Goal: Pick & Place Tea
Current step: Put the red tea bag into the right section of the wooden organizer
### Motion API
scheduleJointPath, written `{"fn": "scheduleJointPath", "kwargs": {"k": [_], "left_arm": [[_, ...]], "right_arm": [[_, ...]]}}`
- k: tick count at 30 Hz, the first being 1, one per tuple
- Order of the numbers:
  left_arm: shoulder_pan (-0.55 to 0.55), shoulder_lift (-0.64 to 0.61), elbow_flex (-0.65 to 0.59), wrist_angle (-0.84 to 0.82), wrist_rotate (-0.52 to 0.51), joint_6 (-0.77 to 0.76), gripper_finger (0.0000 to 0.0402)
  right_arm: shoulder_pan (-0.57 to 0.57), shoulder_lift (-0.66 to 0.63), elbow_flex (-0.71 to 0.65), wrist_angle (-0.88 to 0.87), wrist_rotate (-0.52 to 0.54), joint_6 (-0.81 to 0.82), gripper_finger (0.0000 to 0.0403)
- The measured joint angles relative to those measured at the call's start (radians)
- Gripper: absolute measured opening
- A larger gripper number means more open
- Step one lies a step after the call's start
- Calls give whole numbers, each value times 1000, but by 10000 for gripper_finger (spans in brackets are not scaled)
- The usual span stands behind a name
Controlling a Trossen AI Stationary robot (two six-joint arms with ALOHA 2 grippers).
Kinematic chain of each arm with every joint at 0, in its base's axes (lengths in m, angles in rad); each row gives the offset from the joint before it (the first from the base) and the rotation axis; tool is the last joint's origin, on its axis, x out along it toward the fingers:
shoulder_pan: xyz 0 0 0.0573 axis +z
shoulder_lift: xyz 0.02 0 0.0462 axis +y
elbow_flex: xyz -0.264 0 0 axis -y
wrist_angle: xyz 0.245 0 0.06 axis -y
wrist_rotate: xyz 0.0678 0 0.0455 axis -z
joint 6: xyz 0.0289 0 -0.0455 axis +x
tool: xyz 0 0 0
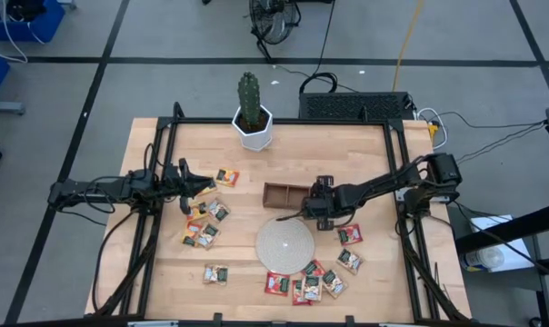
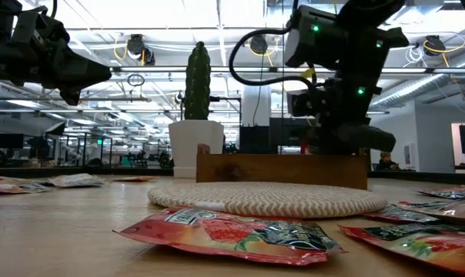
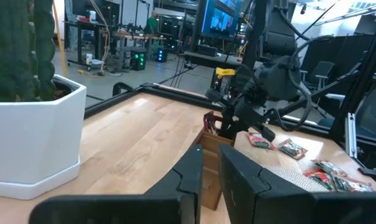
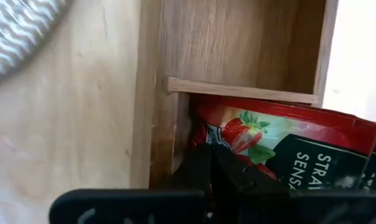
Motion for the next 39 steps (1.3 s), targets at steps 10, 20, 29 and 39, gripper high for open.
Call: {"fn": "scheduleJointPath", "kwargs": {"k": [10,20,29,39], "left_arm": [[0,0,0,0,0,0,51],[0,0,0,0,0,0,51],[0,0,0,0,0,0,51],[0,0,0,0,0,0,51]], "right_arm": [[44,5,-4,-4,149,22,0],[58,4,-4,2,161,45,0],[72,2,-3,5,262,53,0],[75,-14,-1,20,181,53,0]]}}
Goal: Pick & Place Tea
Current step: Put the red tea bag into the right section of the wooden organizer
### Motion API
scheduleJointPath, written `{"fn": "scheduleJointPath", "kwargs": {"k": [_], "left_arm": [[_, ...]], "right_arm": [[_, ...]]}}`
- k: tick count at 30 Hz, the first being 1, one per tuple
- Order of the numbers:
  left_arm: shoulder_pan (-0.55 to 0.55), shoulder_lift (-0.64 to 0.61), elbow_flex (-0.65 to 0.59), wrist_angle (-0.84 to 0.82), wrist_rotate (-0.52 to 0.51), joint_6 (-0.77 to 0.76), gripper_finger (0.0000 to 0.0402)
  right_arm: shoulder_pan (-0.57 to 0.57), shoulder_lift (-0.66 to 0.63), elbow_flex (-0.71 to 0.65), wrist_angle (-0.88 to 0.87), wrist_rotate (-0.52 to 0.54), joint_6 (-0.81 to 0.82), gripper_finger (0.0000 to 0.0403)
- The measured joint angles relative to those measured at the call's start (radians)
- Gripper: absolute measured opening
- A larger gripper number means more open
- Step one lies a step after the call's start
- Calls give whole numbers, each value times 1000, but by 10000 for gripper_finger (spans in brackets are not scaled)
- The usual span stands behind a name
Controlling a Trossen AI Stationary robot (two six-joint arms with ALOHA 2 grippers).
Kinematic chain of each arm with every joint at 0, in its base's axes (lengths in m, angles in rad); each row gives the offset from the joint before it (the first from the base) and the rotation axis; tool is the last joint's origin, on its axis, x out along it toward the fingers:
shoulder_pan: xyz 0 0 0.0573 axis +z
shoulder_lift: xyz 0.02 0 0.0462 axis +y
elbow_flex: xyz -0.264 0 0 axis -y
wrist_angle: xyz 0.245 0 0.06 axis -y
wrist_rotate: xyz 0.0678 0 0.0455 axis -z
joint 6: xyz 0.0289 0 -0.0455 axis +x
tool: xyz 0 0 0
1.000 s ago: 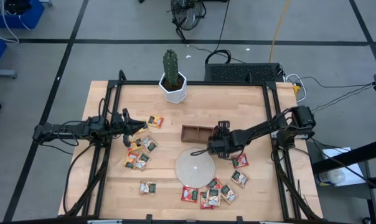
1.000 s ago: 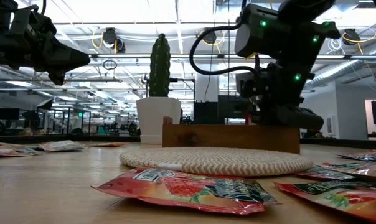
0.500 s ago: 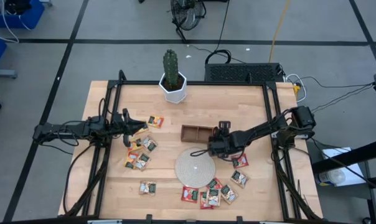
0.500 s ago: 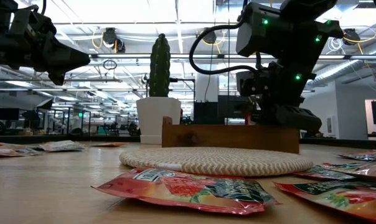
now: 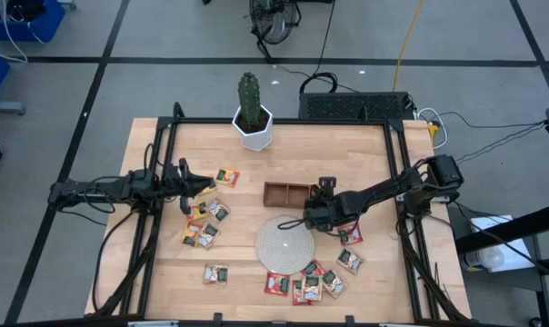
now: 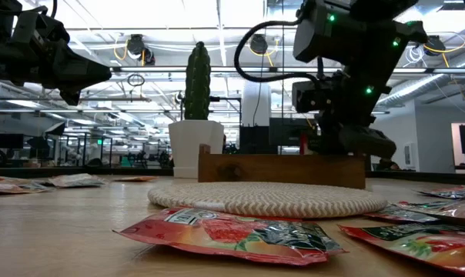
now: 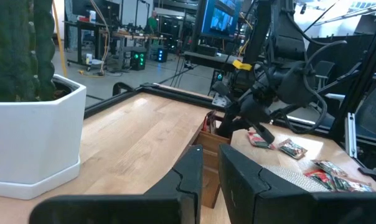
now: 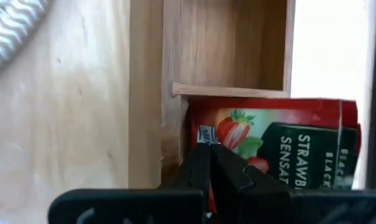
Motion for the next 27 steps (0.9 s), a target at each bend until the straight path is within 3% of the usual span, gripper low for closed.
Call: {"fn": "scheduleJointPath", "kwargs": {"k": [11,19,27], "left_arm": [[0,0,0,0,0,0,51],[0,0,0,0,0,0,51],[0,0,0,0,0,0,51]], "right_arm": [[6,-99,0,1,2,2,0],[6,-226,0,21,-4,105,0],[6,-297,1,112,-103,59,2]]}}
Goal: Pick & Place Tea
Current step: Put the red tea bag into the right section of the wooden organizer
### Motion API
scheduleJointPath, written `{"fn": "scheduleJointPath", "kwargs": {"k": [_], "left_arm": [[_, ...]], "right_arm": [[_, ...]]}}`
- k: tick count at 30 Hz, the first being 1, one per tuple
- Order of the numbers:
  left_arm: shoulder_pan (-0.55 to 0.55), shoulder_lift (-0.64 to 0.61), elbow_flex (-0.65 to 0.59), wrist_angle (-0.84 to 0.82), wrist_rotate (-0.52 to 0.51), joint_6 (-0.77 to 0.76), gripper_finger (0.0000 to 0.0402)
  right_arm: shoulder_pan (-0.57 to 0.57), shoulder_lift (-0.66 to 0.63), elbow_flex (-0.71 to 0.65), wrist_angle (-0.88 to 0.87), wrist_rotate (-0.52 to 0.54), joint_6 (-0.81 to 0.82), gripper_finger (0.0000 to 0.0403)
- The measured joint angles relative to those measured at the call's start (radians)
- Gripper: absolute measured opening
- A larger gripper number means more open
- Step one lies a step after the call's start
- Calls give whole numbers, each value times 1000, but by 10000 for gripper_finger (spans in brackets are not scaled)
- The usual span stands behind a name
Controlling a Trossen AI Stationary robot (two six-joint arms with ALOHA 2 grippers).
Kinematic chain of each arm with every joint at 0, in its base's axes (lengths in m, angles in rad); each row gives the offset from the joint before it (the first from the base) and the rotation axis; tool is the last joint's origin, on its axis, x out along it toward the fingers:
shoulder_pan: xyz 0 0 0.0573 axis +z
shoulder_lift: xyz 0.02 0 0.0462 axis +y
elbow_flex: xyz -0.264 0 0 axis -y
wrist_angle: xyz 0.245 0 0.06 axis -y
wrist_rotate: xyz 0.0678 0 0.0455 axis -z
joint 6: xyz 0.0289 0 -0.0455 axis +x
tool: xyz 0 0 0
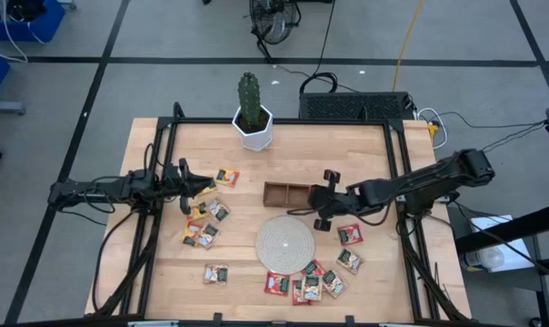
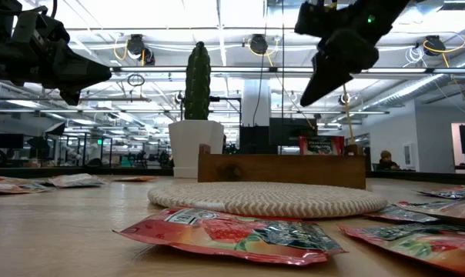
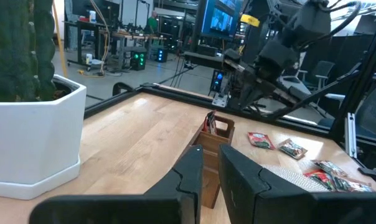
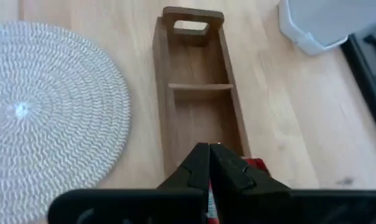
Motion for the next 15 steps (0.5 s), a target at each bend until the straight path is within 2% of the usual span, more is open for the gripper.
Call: {"fn": "scheduleJointPath", "kwargs": {"k": [4,7,11,15], "left_arm": [[0,0,0,0,0,0,51],[0,0,0,0,0,0,51],[0,0,0,0,0,0,51],[0,0,0,0,0,0,51]], "right_arm": [[8,-2,0,-49,52,-80,29],[25,-2,0,-107,49,-75,73],[59,-1,0,-244,-74,41,149],[98,13,-5,-396,-219,231,217]]}}
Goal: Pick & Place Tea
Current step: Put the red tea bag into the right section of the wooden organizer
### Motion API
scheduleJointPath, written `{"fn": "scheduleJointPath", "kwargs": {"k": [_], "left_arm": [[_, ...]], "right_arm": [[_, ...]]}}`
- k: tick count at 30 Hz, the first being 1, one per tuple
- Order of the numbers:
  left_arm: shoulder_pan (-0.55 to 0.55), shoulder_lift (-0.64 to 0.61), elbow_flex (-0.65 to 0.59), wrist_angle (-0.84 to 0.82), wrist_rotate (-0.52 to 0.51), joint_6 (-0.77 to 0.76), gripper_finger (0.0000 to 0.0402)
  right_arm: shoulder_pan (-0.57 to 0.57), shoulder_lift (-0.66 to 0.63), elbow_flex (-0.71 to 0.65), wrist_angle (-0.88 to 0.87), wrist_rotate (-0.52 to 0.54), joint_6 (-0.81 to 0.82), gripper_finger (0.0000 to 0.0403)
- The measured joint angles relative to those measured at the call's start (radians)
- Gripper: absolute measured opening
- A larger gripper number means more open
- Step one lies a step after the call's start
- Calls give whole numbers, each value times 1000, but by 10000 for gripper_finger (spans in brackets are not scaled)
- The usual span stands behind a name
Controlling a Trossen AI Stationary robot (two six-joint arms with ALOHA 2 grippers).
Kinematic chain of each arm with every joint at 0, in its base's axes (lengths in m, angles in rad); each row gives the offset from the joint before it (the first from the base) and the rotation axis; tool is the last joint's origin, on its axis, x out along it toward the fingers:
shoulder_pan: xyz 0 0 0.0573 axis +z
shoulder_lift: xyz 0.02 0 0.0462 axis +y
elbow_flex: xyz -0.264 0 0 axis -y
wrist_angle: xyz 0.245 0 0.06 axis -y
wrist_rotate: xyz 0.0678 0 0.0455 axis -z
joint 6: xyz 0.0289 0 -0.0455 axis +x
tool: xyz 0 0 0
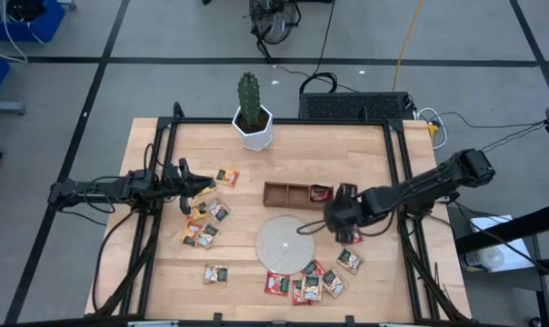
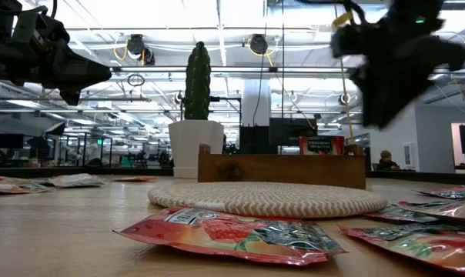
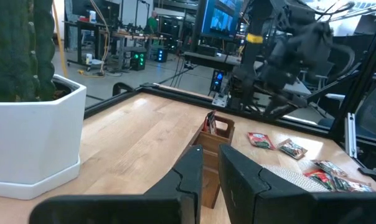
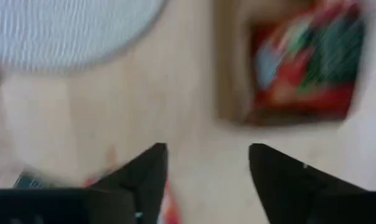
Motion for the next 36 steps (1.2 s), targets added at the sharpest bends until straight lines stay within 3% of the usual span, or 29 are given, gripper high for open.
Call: {"fn": "scheduleJointPath", "kwargs": {"k": [3,7,20,30,36], "left_arm": [[0,0,0,0,0,0,51],[0,0,0,0,0,0,51],[0,0,0,-1,0,0,51],[0,0,0,0,0,0,51],[0,0,0,0,0,0,51]], "right_arm": [[37,17,-42,-16,-71,62,250],[82,14,-124,35,-122,97,262],[83,8,-315,246,-207,93,254],[58,11,-365,248,-250,90,252],[57,7,-365,249,-263,79,214]]}}
